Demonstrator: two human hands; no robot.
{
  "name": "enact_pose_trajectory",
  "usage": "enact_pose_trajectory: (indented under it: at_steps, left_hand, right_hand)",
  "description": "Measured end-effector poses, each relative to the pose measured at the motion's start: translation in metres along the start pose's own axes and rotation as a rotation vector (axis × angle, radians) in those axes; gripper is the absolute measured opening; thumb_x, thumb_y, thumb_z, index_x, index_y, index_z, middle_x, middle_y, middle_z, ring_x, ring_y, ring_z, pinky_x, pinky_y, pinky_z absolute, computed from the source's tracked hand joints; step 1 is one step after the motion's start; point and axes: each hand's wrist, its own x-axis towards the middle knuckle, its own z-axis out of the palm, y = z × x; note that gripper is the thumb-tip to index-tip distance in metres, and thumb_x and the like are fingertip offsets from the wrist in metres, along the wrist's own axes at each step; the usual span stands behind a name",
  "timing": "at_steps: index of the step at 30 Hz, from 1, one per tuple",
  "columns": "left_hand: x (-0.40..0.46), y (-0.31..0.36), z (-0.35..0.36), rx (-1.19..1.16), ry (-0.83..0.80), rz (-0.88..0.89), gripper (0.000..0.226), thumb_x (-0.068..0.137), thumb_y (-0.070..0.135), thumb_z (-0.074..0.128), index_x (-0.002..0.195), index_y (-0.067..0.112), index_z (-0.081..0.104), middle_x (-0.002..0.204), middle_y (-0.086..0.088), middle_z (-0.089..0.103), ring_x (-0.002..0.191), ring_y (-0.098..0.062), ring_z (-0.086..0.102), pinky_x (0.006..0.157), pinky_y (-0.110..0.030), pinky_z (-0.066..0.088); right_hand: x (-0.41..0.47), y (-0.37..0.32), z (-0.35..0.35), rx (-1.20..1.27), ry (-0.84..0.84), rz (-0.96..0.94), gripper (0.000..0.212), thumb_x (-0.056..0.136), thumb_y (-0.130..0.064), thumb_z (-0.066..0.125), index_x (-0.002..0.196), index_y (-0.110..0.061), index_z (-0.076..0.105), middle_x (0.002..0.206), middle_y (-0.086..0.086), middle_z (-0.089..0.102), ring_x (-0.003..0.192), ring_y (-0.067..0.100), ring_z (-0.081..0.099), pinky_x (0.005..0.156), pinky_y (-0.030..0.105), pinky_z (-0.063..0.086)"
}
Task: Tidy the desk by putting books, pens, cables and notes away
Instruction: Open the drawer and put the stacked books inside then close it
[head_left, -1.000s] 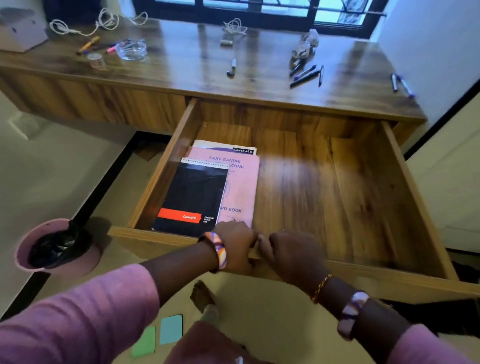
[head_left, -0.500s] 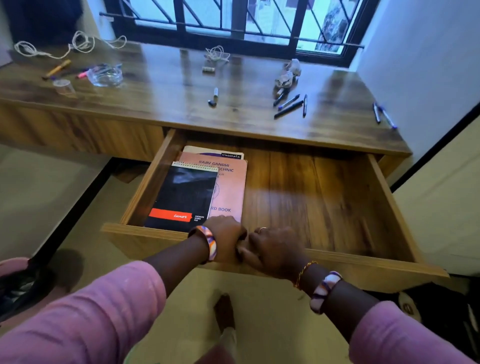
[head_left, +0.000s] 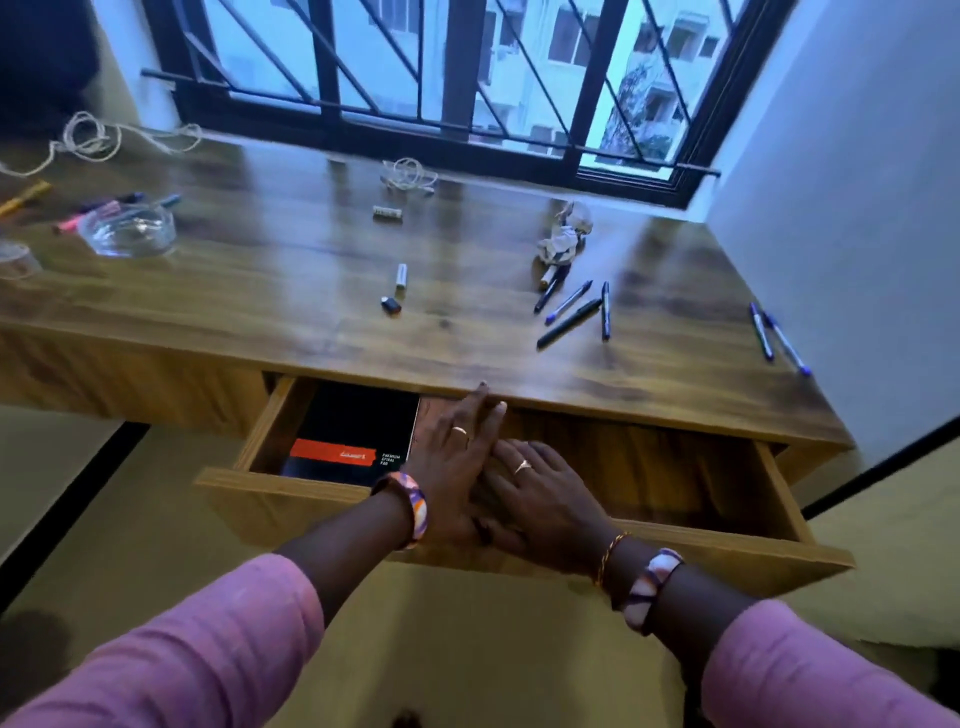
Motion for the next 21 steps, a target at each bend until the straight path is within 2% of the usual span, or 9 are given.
enact_pose_trajectory:
  at_steps: [2, 4, 5, 7, 9, 11, 14, 17, 21]
  left_hand:
    - [0.016, -0.008, -0.004, -0.012, -0.019, -0.044, 0.125, 0.047, 0.074, 0.041, 0.142, 0.021, -0.020, 0.155, -0.016, -0.017, 0.145, -0.033, -0.011, 0.118, -0.050, 0.009]
    - [0.028, -0.015, -0.011, 0.028, -0.107, -0.084, 0.129, 0.049, 0.076, 0.046, 0.147, 0.015, -0.012, 0.156, -0.008, -0.018, 0.145, -0.027, -0.014, 0.118, -0.046, 0.006]
    - [0.034, -0.017, -0.016, 0.070, -0.120, -0.081, 0.127, 0.049, 0.076, 0.045, 0.148, 0.013, -0.004, 0.157, -0.005, -0.010, 0.146, -0.024, -0.008, 0.115, -0.044, 0.009]
    - [0.044, -0.023, -0.022, 0.143, -0.056, -0.028, 0.121, 0.044, 0.078, 0.038, 0.145, 0.014, 0.022, 0.154, -0.005, 0.021, 0.143, -0.023, 0.019, 0.110, -0.045, 0.022]
    - [0.053, -0.030, -0.023, 0.170, 0.057, 0.039, 0.102, 0.040, 0.076, 0.039, 0.123, 0.017, 0.053, 0.132, -0.003, 0.055, 0.122, -0.026, 0.052, 0.096, -0.044, 0.041]
    - [0.061, -0.038, -0.020, 0.167, 0.193, 0.115, 0.079, 0.044, 0.072, 0.040, 0.099, 0.020, 0.064, 0.106, -0.001, 0.069, 0.095, -0.024, 0.066, 0.080, -0.036, 0.053]
    - [0.070, -0.039, -0.022, 0.211, 0.277, 0.160, 0.048, 0.056, 0.061, 0.055, 0.082, 0.022, 0.064, 0.085, 0.004, 0.071, 0.074, -0.020, 0.068, 0.063, -0.029, 0.053]
    - [0.078, -0.033, -0.017, 0.178, 0.347, 0.110, 0.030, 0.052, 0.040, 0.079, 0.071, 0.023, 0.063, 0.072, 0.006, 0.068, 0.064, -0.018, 0.065, 0.053, -0.027, 0.048]
    - [0.082, -0.031, -0.021, 0.083, 0.380, 0.080, 0.018, 0.059, 0.038, 0.068, 0.066, 0.023, 0.062, 0.066, 0.009, 0.065, 0.061, -0.015, 0.063, 0.041, -0.021, 0.040]
  right_hand:
    - [0.009, 0.021, 0.005, -0.047, -0.037, 0.013, 0.067, 0.079, -0.056, 0.041, 0.128, -0.011, 0.045, 0.133, 0.017, 0.049, 0.124, 0.028, 0.038, 0.101, 0.039, 0.029]
    - [0.015, 0.038, 0.008, -0.078, -0.096, 0.059, 0.085, 0.073, -0.064, 0.041, 0.137, -0.008, 0.036, 0.143, 0.019, 0.038, 0.133, 0.029, 0.027, 0.106, 0.043, 0.021]
    - [0.018, 0.044, 0.010, -0.101, -0.122, 0.100, 0.092, 0.069, -0.067, 0.040, 0.139, -0.007, 0.035, 0.144, 0.019, 0.038, 0.134, 0.030, 0.028, 0.106, 0.044, 0.020]
    - [0.025, 0.052, 0.011, -0.149, -0.159, 0.158, 0.097, 0.065, -0.071, 0.037, 0.137, -0.005, 0.037, 0.138, 0.017, 0.047, 0.130, 0.029, 0.042, 0.105, 0.047, 0.025]
    - [0.030, 0.058, 0.014, -0.177, -0.146, 0.127, 0.090, 0.068, -0.069, 0.038, 0.132, -0.006, 0.041, 0.128, 0.014, 0.057, 0.119, 0.028, 0.055, 0.103, 0.044, 0.040]
    - [0.036, 0.063, 0.016, -0.182, -0.066, 0.077, 0.078, 0.072, -0.063, 0.039, 0.127, -0.007, 0.044, 0.119, 0.012, 0.062, 0.108, 0.027, 0.060, 0.094, 0.039, 0.049]
    - [0.049, 0.064, 0.018, -0.177, 0.057, 0.094, 0.053, 0.076, -0.048, 0.044, 0.113, -0.011, 0.052, 0.101, 0.007, 0.067, 0.087, 0.023, 0.064, 0.074, 0.034, 0.053]
    - [0.063, 0.062, 0.027, -0.181, 0.180, 0.188, 0.030, 0.075, -0.033, 0.062, 0.096, -0.018, 0.047, 0.085, 0.002, 0.064, 0.072, 0.021, 0.060, 0.061, 0.031, 0.045]
    - [0.065, 0.062, 0.032, -0.171, 0.226, 0.210, 0.034, 0.074, -0.028, 0.073, 0.091, -0.020, 0.045, 0.080, 0.001, 0.062, 0.068, 0.021, 0.056, 0.058, 0.032, 0.039]
